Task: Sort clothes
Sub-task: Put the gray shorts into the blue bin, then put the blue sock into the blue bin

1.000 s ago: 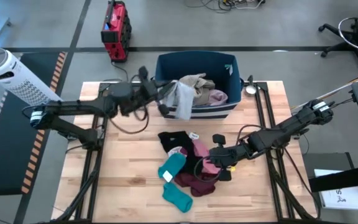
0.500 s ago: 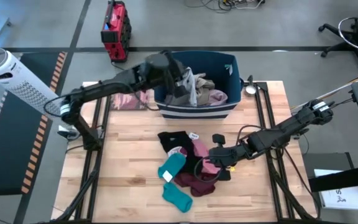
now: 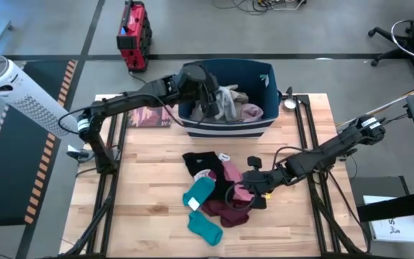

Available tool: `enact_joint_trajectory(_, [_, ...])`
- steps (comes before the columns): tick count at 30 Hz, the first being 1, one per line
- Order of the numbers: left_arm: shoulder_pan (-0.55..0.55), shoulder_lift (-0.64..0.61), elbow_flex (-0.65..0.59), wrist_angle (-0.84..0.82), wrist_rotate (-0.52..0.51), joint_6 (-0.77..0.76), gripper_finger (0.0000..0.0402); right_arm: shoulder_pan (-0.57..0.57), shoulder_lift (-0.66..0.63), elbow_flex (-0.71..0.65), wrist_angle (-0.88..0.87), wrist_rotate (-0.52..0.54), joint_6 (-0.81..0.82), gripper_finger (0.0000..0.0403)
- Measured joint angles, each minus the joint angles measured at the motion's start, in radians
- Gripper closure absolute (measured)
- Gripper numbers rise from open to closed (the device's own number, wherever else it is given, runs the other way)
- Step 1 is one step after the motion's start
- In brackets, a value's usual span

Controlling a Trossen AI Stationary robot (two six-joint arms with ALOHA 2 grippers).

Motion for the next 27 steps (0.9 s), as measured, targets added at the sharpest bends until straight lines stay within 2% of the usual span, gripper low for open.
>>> enact_joint_trajectory(4, [-0.027, -0.032, 0.000, -0.069, 0.066, -0.035, 0.0250, 0.015, 0.000, -0.016, 0.028, -0.001, 0.005, 0.0349])
enact_joint_trajectory(8, [-0.085, -0.062, -0.001, -0.140, 0.070, -0.036, 0.0200, 0.031, 0.000, -0.020, 0.049, -0.001, 0.005, 0.0359])
enact_joint_trajectory(15, [-0.232, -0.121, -0.036, -0.233, 0.064, -0.077, 0.0149, 0.046, 0.001, -0.022, 0.116, 0.000, 0.011, 0.0364])
enact_joint_trajectory(18, [-0.303, -0.168, -0.119, -0.196, 0.056, -0.092, 0.0145, 0.046, 0.005, -0.022, 0.136, 0.006, 0.010, 0.0358])
enact_joint_trajectory(21, [-0.368, -0.236, -0.253, -0.113, 0.028, -0.116, 0.0149, 0.046, 0.028, -0.022, 0.186, 0.023, 0.006, 0.0347])
enact_joint_trajectory(27, [-0.489, -0.406, -0.610, 0.211, -0.015, -0.213, 0.0162, 0.043, 0.133, -0.022, 0.391, 0.027, -0.034, 0.0321])
